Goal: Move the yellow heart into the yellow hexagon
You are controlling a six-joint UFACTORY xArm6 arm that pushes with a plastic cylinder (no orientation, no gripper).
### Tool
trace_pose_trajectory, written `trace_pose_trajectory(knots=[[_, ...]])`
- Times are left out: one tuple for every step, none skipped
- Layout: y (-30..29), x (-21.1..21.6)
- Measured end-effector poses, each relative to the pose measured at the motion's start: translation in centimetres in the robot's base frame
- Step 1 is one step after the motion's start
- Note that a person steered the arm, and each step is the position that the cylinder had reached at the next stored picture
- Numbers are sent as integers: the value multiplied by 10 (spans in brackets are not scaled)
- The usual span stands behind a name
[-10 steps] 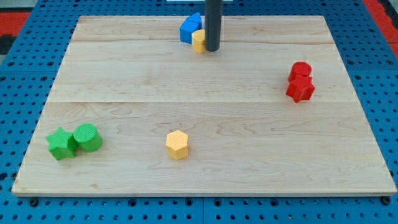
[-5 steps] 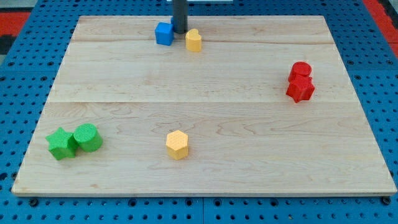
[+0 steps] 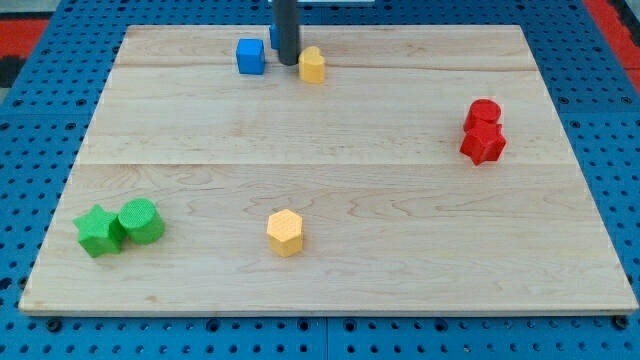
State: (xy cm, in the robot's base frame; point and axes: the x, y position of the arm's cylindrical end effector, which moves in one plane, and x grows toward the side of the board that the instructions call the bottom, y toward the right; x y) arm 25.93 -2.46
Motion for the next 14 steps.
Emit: trace_pose_trajectory(knots=[[42, 0], [63, 9], [75, -4], [43, 27], [42, 25], [67, -31], [111, -3], [85, 43], [50, 89], [12, 105], [6, 69], [-1, 106], [-18, 154], [-24, 200]])
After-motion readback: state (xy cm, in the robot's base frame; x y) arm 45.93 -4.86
